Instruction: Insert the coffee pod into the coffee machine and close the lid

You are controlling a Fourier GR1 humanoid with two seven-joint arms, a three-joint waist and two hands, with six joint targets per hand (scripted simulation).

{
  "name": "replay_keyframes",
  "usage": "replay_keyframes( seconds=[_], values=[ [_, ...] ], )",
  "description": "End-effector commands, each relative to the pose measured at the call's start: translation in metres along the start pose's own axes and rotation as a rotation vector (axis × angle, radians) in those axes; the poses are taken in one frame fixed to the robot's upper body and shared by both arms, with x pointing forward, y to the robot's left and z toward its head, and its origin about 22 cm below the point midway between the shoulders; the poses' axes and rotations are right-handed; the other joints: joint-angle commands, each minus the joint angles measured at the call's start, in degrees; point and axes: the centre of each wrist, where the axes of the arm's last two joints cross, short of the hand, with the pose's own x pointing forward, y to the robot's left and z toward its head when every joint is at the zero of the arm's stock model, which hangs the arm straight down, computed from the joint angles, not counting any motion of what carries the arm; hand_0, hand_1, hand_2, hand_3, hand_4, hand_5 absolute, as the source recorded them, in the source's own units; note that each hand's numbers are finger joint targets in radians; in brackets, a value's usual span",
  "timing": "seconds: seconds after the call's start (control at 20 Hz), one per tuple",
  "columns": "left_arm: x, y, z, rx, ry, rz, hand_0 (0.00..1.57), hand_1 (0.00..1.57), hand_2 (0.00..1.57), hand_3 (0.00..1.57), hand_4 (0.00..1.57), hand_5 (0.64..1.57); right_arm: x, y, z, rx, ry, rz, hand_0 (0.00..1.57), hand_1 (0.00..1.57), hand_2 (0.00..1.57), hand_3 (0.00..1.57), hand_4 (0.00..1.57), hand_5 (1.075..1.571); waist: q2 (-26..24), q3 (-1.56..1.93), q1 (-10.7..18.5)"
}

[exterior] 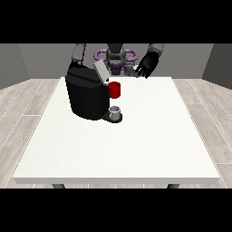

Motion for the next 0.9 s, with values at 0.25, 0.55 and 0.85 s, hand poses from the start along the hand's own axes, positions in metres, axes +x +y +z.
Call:
replay_keyframes(
  seconds=[0.25, 0.55, 0.85],
  values=[
    [0.031, 0.065, -0.005, 0.098, 0.004, 0.072, 0.96, 0.96, 1.16, 1.36, 0.52, 1.571, 0.023, 0.006, -0.002, 0.032, -0.069, 0.002, 0.00, 0.00, 0.00, 0.00, 0.00, 1.571, 1.1, -0.01, -5.5],
    [0.046, 0.110, 0.001, 0.183, 0.017, 0.084, 1.26, 1.26, 1.29, 1.27, 0.49, 1.571, 0.053, -0.011, -0.016, 0.026, -0.150, 0.003, 0.00, 0.00, 0.00, 0.00, 0.00, 1.571, 4.6, 0.00, -9.1],
    [0.059, 0.144, 0.011, 0.242, -0.022, 0.043, 1.25, 1.25, 1.30, 1.25, 0.48, 1.571, 0.054, -0.004, -0.018, -0.012, -0.175, -0.018, 0.00, 0.00, 0.00, 0.00, 0.19, 1.571, 9.1, 0.01, -9.1]
  ],
)
